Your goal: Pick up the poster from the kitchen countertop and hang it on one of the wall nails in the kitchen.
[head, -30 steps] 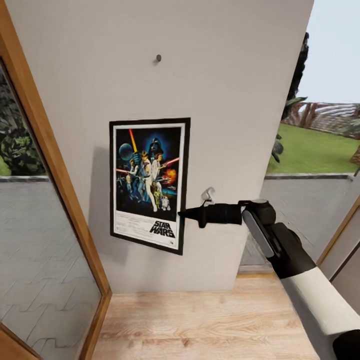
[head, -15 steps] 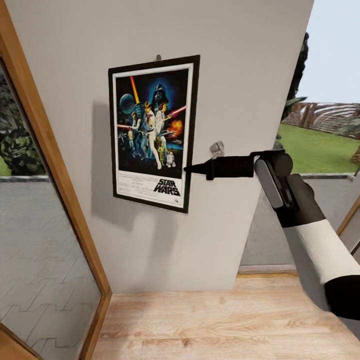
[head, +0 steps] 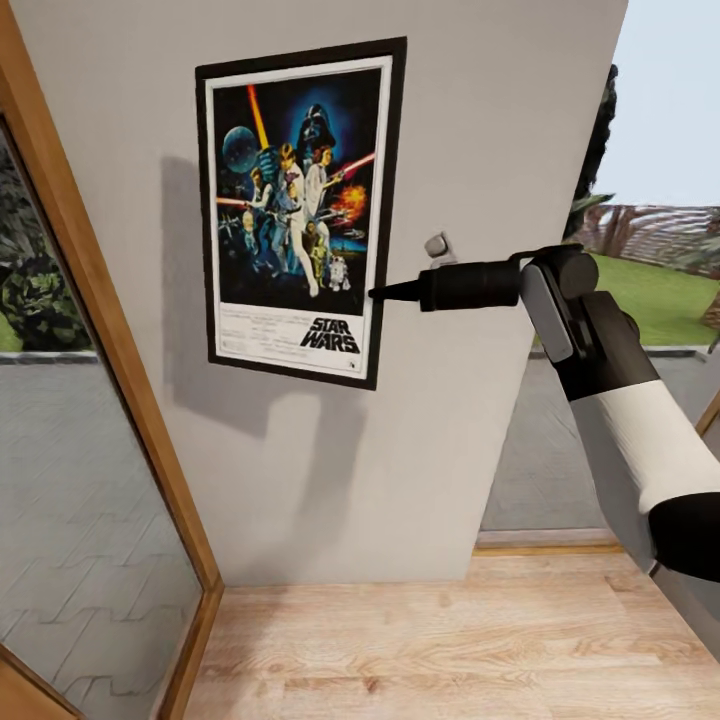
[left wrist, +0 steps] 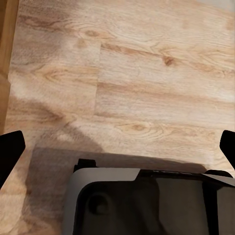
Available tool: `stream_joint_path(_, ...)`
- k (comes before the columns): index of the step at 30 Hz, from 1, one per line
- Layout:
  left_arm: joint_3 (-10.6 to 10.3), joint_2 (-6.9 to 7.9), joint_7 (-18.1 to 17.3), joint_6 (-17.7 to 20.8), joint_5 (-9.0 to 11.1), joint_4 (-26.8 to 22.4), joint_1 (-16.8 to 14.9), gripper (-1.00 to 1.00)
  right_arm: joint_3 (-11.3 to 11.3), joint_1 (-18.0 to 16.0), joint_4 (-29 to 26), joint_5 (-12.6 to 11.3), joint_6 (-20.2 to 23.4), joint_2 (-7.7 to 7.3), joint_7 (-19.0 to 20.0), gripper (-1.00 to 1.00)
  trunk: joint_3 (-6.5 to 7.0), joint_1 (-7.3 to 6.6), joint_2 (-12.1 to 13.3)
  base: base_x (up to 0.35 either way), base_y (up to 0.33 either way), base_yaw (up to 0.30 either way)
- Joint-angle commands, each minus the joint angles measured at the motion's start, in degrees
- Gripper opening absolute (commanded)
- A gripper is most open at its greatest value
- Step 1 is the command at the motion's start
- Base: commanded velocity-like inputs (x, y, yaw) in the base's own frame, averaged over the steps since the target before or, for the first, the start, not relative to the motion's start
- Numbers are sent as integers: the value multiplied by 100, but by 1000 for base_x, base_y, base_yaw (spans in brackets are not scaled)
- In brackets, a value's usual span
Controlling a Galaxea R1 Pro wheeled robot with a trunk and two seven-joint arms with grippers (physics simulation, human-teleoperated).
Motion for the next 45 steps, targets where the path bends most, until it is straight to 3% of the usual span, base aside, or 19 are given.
stream_joint_path(1, 10, -1, -31, 7, 31, -4, -1, 100, 8, -10, 3, 2, 12, -4, 58, -100, -12, 4, -12, 0, 0, 0)
stream_joint_path(5, 10, -1, -31, 7, 29, -4, 1, 100, 9, -17, 2, 2, -20, -3, 517, -100, -12, 4, -12, 0, 0, 0)
stream_joint_path(10, 10, -1, -31, 7, 31, -4, -1, 100, 6, -17, -1, -37, -28, -7, 645, -100, -12, 4, -12, 0, 0, 0)
stream_joint_path(19, 10, -1, -31, 7, 31, -4, 0, 100, -15, -18, -22, -78, -36, -14, 661, -100, -12, 4, -12, 0, 0, 0)
stream_joint_path(24, 10, -1, -31, 7, 31, -4, -1, 100, -177, -12, -66, -81, -52, -39, 671, -100, -12, 4, -12, 0, 0, 0)
stream_joint_path(45, 9, -1, -31, 7, 31, -4, -1, 100, -134, 0, -90, -36, -392, -71, 678, -100, -12, 4, -12, 0, 0, 0)
